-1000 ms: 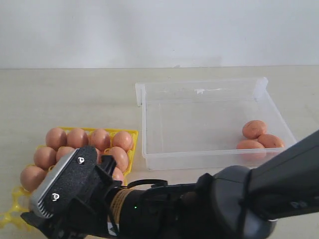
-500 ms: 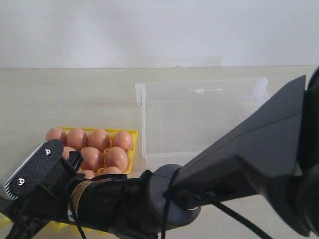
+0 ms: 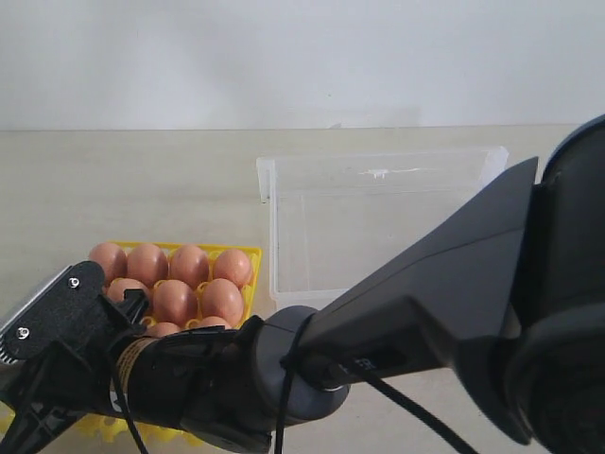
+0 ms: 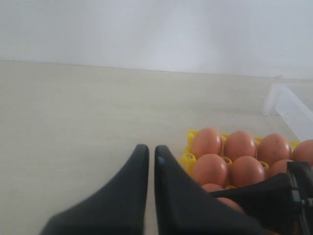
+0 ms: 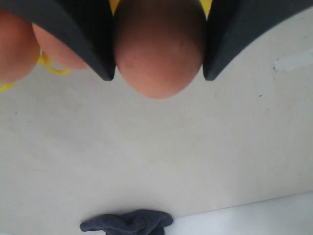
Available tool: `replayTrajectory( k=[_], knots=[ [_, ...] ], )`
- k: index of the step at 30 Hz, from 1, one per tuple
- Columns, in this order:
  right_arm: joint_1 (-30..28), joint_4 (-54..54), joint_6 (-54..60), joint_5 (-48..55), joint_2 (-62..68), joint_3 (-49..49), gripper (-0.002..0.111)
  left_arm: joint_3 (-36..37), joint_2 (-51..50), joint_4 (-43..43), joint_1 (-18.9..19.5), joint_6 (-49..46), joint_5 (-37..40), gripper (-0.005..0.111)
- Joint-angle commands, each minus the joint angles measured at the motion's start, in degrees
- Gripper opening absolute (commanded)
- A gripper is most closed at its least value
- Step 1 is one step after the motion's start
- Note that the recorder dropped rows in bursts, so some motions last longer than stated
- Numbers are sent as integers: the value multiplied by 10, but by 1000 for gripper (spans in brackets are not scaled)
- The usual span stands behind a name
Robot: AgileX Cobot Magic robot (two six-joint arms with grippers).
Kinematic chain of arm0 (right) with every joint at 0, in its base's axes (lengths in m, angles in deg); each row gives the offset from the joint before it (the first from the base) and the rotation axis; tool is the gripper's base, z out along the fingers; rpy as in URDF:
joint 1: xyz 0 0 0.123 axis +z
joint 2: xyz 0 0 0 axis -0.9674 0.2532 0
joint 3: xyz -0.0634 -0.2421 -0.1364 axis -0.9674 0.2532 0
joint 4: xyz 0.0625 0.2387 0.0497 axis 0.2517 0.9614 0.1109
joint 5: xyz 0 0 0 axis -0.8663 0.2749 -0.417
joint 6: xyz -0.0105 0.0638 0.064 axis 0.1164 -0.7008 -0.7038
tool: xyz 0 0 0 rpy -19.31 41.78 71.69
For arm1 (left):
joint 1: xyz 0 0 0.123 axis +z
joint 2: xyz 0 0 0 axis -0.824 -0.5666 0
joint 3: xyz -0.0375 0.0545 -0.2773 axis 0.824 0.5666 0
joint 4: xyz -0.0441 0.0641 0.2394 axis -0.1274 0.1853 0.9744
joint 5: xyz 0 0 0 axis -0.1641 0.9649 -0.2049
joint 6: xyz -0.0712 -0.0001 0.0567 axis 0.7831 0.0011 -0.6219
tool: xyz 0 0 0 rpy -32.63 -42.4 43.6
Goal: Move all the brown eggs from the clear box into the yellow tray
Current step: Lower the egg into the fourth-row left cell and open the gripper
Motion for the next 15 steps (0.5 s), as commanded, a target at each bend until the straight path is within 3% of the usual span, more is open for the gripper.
replayTrajectory(
  k=[1, 3, 15],
  knots=[
    [1, -4, -26, 0, -1, -3, 29, 2, 2, 3, -3, 0, -3, 4],
    [1, -4, -29, 0, -1, -3, 34, 2, 2, 3, -3, 0, -3, 4],
    [1, -5, -112, 9, -2, -3, 34, 2, 2, 3, -3, 0, -3, 4]
  ],
)
